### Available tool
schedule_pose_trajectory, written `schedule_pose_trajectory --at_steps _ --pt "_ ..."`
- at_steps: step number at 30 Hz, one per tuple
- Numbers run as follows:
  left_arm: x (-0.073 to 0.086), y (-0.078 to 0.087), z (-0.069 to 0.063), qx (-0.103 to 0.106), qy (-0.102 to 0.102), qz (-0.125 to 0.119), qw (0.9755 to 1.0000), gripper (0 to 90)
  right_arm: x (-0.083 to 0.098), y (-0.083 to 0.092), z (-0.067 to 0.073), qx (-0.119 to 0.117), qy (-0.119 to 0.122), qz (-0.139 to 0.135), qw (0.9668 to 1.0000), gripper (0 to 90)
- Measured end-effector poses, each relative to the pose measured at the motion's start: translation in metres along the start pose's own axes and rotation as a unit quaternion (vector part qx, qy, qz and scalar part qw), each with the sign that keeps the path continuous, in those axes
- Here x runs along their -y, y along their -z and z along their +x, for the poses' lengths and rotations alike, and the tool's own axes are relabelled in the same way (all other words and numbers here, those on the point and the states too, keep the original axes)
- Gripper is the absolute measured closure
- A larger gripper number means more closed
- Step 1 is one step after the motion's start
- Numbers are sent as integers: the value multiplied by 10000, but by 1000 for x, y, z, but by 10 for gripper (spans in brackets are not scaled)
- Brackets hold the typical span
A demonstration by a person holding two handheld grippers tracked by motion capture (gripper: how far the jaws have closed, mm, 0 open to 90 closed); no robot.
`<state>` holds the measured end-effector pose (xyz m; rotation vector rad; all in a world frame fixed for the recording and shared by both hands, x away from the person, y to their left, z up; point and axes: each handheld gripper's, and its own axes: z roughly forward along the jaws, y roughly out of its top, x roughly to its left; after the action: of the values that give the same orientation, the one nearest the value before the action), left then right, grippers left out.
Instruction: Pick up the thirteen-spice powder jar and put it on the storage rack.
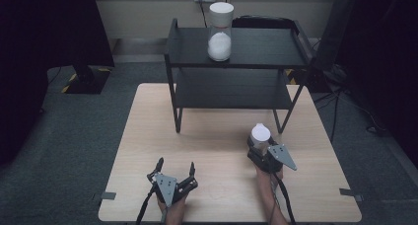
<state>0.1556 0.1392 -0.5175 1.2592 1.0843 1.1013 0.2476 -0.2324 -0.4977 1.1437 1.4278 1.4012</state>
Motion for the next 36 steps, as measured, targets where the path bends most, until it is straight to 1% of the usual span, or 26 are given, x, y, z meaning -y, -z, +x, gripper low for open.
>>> schedule_pose_trajectory --at_steps 5,8,15,18,22,24,27,28,32,36 --pt "0 0 0 -1 -1 0 10000 0 -5 0 0 -9 93 84 9999 294" --pt "0 0 0 0 -1 -1 10000 0 -6 1 1 18 83 107 9999 295" --pt "0 0 0 3 -1 -1 10000 0 -11 1 0 -3 90 187 9998 296" --pt "0 0 0 4 -1 -1 10000 0 -11 2 0 -11 151 131 9998 296" --pt "0 0 0 11 -5 1 10000 0 -15 5 -2 -45 163 119 9998 297" --pt "0 0 1 15 -2 0 10000 0 -18 6 -4 -92 150 136 9998 297" --pt "0 0 1 37 -1 -1 10000 0 -22 8 -9 -191 4 186 9996 298" --pt "0 0 1 36 -2 -1 10000 0 -23 8 -10 -224 -1 178 9996 298" --pt "0 0 1 32 -4 1 10000 3 -28 11 -13 -331 138 179 9992 298" --pt "0 0 1 32 0 0 10000 3 -34 14 -18 -465 176 145 9987 299"
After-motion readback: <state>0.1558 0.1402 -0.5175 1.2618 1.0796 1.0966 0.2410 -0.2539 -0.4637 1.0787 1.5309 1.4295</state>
